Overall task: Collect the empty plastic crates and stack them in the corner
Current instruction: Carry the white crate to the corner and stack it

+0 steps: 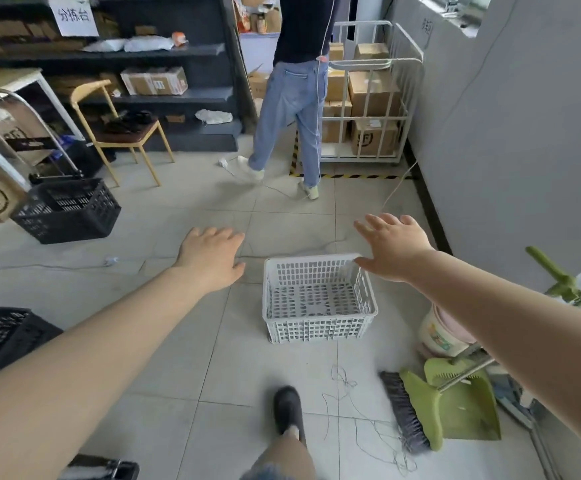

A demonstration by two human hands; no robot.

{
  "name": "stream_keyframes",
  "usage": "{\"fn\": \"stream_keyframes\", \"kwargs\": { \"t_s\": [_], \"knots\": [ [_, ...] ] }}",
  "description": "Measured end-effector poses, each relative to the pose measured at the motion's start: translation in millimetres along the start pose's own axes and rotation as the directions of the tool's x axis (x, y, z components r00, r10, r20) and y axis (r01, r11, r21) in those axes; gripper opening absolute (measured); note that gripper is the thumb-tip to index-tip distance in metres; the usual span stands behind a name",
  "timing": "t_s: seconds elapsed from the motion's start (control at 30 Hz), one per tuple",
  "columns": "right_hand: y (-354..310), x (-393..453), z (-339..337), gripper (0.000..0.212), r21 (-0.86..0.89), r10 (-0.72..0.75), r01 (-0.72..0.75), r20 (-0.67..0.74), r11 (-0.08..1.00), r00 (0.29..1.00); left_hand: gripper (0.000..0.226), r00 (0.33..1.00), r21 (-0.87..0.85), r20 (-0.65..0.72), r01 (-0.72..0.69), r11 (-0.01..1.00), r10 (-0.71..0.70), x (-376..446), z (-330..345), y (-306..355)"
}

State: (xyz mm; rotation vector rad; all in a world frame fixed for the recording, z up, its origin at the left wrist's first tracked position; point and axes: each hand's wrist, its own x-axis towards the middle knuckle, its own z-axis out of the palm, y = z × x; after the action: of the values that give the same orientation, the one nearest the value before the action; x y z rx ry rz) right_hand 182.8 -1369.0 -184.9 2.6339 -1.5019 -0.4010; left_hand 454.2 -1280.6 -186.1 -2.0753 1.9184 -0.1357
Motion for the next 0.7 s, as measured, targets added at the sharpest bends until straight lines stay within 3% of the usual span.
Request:
{"fn": "stream_keyframes", "kwargs": {
  "t_s": [0.37, 0.7],
  "knots": [
    [58.7, 180.1, 33.9, 0.074, 0.026, 0.05, -0.054, 0.138, 0.998, 0.989, 0.056, 0.996, -0.092, 0.085, -0.03, 0.995, 0.038, 215.9, 42.1, -5.2],
    [101.8, 303.7, 101.6, 0.071, 0.083, 0.056, -0.091, 0.358, 0.992, 0.932, 0.058, 0.944, -0.126, 0.322, -0.024, 0.992, 0.064, 351.2, 111.6, 0.4]
  ]
}}
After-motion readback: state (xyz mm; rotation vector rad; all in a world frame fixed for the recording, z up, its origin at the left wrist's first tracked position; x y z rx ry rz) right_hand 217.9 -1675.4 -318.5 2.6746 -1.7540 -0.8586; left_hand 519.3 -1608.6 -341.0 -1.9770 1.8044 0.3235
